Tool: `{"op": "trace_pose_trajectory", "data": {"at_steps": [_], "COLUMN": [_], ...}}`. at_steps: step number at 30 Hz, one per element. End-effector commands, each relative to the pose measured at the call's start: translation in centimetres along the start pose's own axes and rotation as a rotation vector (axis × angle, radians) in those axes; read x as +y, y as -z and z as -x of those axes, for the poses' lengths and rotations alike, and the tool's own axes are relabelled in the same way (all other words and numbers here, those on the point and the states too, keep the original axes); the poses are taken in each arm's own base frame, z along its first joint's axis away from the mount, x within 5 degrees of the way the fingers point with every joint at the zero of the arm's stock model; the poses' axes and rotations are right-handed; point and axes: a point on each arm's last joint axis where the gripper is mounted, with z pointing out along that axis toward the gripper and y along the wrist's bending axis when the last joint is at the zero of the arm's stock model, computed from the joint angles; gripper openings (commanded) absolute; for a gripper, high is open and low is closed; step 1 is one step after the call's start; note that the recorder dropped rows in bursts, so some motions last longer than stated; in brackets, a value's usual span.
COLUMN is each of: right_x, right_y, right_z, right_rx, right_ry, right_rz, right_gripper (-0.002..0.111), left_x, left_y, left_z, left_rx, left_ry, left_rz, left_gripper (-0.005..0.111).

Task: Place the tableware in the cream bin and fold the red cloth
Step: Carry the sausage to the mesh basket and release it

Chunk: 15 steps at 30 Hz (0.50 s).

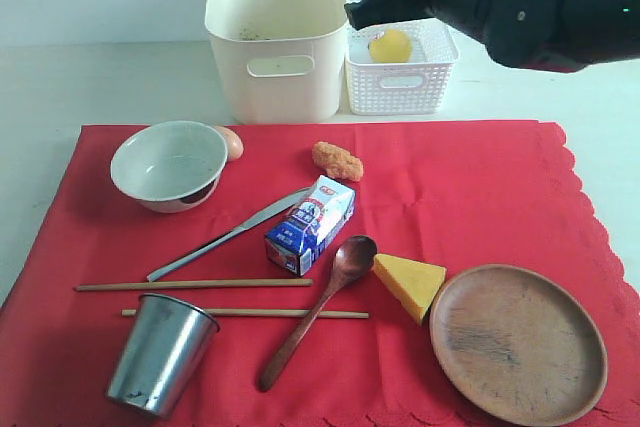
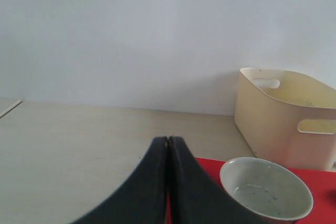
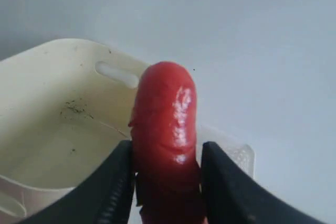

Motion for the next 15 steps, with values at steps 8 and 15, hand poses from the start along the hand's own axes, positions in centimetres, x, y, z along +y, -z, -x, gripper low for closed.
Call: {"op": "trace_pose_trajectory", "data": {"at_steps": [8,15], "right_x": [-4.2,-4.1], "right_y": [-9.4,-10.4], "right_z": [-4.2,-5.5], "right_rx": [0.360,0.391], "right_ry": [-0.221,-0.224], "right_rz": [0.083,0.093], "right_gripper": [0.000,0.000], "left_x": [0.0,0.0], "left_y": [0.0,0.0], "left_z": [0.0,0.0], "left_rx": [-0.006,-0.006], "left_ry": [0.004,0.004], "left_rz": [-0.001,-0.001], "left_gripper": [0.003,0.003]}}
